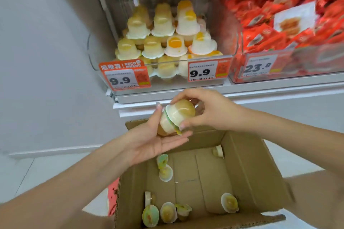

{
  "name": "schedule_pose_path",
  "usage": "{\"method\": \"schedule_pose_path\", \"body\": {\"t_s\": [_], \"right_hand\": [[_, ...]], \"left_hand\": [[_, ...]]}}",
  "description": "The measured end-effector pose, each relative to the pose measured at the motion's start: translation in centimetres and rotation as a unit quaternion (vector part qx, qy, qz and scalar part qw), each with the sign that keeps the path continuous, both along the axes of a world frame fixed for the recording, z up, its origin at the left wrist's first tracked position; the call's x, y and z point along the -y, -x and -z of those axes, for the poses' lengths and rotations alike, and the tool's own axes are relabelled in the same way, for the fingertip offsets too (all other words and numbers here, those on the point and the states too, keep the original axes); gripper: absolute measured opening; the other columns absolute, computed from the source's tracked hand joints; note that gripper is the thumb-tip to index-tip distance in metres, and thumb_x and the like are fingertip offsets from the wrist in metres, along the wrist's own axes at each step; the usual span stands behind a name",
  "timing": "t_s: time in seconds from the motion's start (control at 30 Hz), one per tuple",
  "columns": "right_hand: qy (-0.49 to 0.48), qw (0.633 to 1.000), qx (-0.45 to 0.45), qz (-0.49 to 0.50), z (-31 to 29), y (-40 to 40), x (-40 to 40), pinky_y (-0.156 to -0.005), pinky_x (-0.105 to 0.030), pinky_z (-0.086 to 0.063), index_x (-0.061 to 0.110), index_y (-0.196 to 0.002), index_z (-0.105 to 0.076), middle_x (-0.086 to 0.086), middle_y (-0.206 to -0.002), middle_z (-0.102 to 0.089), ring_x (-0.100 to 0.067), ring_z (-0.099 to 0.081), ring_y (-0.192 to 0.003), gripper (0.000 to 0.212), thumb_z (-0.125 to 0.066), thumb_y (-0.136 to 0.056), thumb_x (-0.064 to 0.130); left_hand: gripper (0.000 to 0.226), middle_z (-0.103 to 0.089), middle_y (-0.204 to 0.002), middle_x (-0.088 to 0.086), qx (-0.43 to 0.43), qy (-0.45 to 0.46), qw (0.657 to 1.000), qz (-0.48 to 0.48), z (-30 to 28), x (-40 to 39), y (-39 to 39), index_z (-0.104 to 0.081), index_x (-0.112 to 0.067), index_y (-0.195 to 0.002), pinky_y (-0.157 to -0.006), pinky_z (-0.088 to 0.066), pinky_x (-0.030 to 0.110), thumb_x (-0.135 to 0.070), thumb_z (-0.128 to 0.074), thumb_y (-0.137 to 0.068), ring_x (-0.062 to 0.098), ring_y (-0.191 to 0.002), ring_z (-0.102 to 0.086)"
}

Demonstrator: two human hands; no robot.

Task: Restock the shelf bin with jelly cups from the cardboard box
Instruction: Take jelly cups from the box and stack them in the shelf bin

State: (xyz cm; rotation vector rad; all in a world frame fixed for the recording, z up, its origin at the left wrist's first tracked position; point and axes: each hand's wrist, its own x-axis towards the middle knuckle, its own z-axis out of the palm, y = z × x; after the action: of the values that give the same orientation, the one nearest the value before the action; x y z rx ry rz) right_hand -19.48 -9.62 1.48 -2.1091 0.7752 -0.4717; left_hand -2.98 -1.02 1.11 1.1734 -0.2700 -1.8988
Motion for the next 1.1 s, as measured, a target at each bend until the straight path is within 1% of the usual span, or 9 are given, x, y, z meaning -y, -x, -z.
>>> {"method": "schedule_pose_path", "body": {"t_s": [0.1, 0.27, 0.43, 0.63, 0.77, 0.83, 0.93, 1.0, 1.1], "right_hand": [[-0.039, 0.997, 0.066, -0.014, -2.0, 0.1, -0.4, -0.08, -0.035, -0.055, 0.029, -0.109, -0.063, 0.005, -0.104, -0.064, -0.015, -0.059, -0.091, 0.049, -0.085, -0.067, 0.018], [-0.043, 0.995, 0.09, -0.026, -4.0, 1.2, 1.6, -0.09, -0.038, -0.054, 0.032, -0.116, -0.062, 0.008, -0.113, -0.062, -0.013, -0.061, -0.104, 0.055, -0.084, -0.067, 0.02], [-0.033, 0.997, 0.032, -0.061, -5.8, 1.6, 2.7, -0.101, -0.031, -0.046, 0.036, -0.129, -0.05, 0.017, -0.128, -0.053, -0.001, -0.051, -0.118, 0.071, -0.079, -0.064, 0.034], [0.02, 0.999, 0.05, 0.01, -6.3, 0.6, 2.6, -0.09, -0.027, -0.048, 0.028, -0.115, -0.062, 0.011, -0.11, -0.064, -0.006, -0.059, -0.103, 0.056, -0.086, -0.065, 0.024], [0.064, 0.989, 0.081, 0.105, -7.2, -1.2, 2.9, -0.075, -0.018, -0.047, 0.03, -0.106, -0.065, 0.013, -0.098, -0.065, -0.002, -0.059, -0.087, 0.047, -0.085, -0.064, 0.022], [0.084, 0.974, 0.103, 0.183, -8.3, -2.4, 4.3, -0.076, -0.016, -0.046, 0.032, -0.105, -0.067, 0.015, -0.098, -0.065, -0.001, -0.059, -0.088, 0.047, -0.084, -0.062, 0.031], [0.077, 0.955, 0.143, 0.25, -10.2, -4.8, 7.4, -0.078, -0.02, -0.049, 0.025, -0.107, -0.068, 0.011, -0.097, -0.066, -0.006, -0.062, -0.09, 0.041, -0.082, -0.068, 0.031], [0.033, 0.947, 0.179, 0.265, -10.7, -7.2, 9.2, -0.073, -0.022, -0.05, 0.02, -0.109, -0.066, 0.009, -0.094, -0.067, -0.008, -0.064, -0.087, 0.041, -0.08, -0.072, 0.029], [0.034, 0.935, 0.164, 0.313, -10.6, -10.7, 11.4, -0.082, -0.029, -0.053, 0.013, -0.12, -0.058, 0.003, -0.105, -0.065, -0.014, -0.062, -0.096, 0.058, -0.079, -0.071, 0.036]], "left_hand": [[0.067, -0.064, -0.12, 0.02, -0.004, 0.078, 0.997, -0.022, -2.4, 0.2, 0.7, -0.052, -0.003, -0.127, -0.085, -0.056, 0.035, -0.052, -0.044, -0.081, 0.03, -0.102, -0.067], [0.061, -0.062, -0.121, 0.024, -0.017, 0.143, 0.989, -0.045, -3.7, 1.9, 1.7, -0.052, 0.001, -0.125, -0.089, -0.053, 0.038, -0.036, -0.056, -0.077, 0.033, -0.112, -0.062], [0.058, -0.066, -0.114, 0.022, -0.009, 0.149, 0.988, -0.035, -4.7, 3.7, 1.7, -0.057, -0.001, -0.118, -0.074, -0.06, 0.034, -0.036, -0.057, -0.072, 0.031, -0.1, -0.067], [0.071, -0.066, -0.116, 0.02, 0.009, 0.131, 0.991, -0.015, -5.0, 4.9, 1.3, -0.055, -0.002, -0.122, -0.081, -0.057, 0.034, -0.045, -0.059, -0.066, 0.027, -0.103, -0.066], [0.063, -0.07, -0.108, 0.015, 0.064, 0.161, 0.985, 0.02, -6.3, 5.6, 0.2, -0.057, -0.01, -0.118, -0.077, -0.059, 0.033, -0.06, -0.04, -0.083, 0.027, -0.094, -0.07], [0.061, -0.072, -0.104, 0.009, 0.261, 0.199, 0.943, 0.052, -6.4, 5.8, -1.4, -0.059, -0.015, -0.114, -0.073, -0.06, 0.036, -0.062, -0.029, -0.09, 0.026, -0.088, -0.072], [0.061, -0.072, -0.09, 0.01, 0.59, 0.267, 0.758, 0.072, -5.1, 6.3, -4.6, -0.067, -0.012, -0.096, -0.077, -0.057, 0.043, -0.064, -0.036, -0.088, 0.025, -0.08, -0.07], [0.052, -0.068, -0.074, 0.009, 0.666, 0.267, 0.693, 0.073, -4.4, 6.4, -6.2, -0.069, -0.011, -0.085, -0.069, -0.053, 0.036, -0.055, -0.043, -0.091, 0.023, -0.07, -0.064], [0.043, -0.054, -0.058, 0.0, 0.705, 0.265, 0.653, 0.079, -4.3, 6.3, -6.9, -0.063, -0.015, -0.074, -0.055, -0.035, 0.029, -0.048, -0.045, -0.094, 0.017, -0.057, -0.049]]}}
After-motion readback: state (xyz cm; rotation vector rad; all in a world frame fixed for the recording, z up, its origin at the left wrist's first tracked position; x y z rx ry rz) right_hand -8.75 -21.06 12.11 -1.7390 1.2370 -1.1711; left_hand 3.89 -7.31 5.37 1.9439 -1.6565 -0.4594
